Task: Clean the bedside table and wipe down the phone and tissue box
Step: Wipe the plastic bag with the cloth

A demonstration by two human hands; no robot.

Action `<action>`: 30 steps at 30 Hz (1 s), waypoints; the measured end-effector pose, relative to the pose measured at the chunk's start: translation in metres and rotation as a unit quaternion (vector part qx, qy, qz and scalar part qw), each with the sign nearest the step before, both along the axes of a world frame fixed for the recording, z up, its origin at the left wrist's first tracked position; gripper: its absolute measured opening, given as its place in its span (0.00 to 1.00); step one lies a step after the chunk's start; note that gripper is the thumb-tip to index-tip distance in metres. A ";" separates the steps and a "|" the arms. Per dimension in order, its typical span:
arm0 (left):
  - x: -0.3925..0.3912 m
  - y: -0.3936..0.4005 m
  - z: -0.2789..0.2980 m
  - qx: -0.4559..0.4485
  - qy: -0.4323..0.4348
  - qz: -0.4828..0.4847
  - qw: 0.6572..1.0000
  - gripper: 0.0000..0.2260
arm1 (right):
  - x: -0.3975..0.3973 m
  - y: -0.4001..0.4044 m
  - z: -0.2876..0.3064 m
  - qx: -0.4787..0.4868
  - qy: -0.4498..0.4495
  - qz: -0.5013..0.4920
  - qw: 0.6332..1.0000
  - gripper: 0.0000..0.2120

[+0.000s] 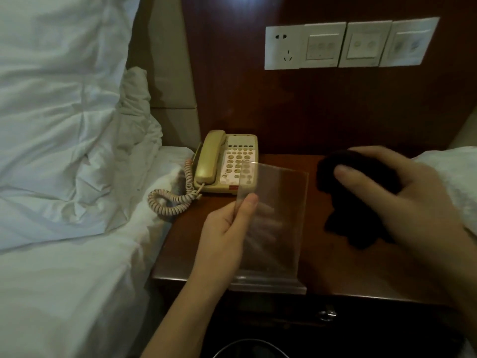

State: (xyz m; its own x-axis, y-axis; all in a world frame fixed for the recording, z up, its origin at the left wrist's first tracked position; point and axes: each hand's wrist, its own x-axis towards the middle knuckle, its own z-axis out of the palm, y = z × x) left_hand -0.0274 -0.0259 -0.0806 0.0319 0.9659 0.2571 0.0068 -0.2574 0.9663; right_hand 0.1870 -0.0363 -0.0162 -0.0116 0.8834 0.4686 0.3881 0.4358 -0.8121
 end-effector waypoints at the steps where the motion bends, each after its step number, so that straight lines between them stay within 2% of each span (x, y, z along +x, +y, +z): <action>1: 0.002 0.001 -0.001 -0.005 -0.012 0.008 1.000 0.16 | -0.011 -0.007 -0.006 -0.010 0.017 0.019 1.000 0.11; 4: 0.007 -0.001 -0.005 -0.051 -0.080 0.033 0.995 0.15 | -0.034 -0.009 -0.039 -0.049 -0.063 0.039 0.996 0.13; 7: 0.010 -0.002 -0.006 -0.079 -0.130 0.046 0.987 0.15 | -0.036 -0.007 -0.056 -0.044 -0.108 0.029 0.993 0.17; 12: 0.017 -0.003 -0.010 -0.014 -0.154 0.115 0.981 0.16 | -0.033 -0.015 -0.056 -0.025 -0.303 0.054 0.951 0.15; 14: 0.020 -0.004 -0.014 0.001 -0.167 0.116 0.979 0.16 | -0.040 -0.018 -0.060 -0.002 -0.336 0.050 0.941 0.16; 19: 0.028 -0.003 -0.019 -0.002 -0.170 0.089 0.981 0.16 | -0.049 -0.016 -0.070 -0.023 -0.302 0.111 0.947 0.16; 23: 0.029 0.004 -0.019 -0.007 -0.185 0.064 0.981 0.15 | -0.026 -0.008 -0.074 -0.023 -0.236 0.005 0.972 0.14; 26: 0.032 0.006 -0.023 -0.028 -0.185 0.048 0.981 0.19 | -0.021 -0.005 -0.084 -0.038 -0.188 -0.076 0.978 0.14; 30: 0.031 0.010 -0.027 -0.102 -0.199 -0.017 0.974 0.21 | -0.022 0.000 -0.097 -0.082 -0.148 -0.084 0.982 0.13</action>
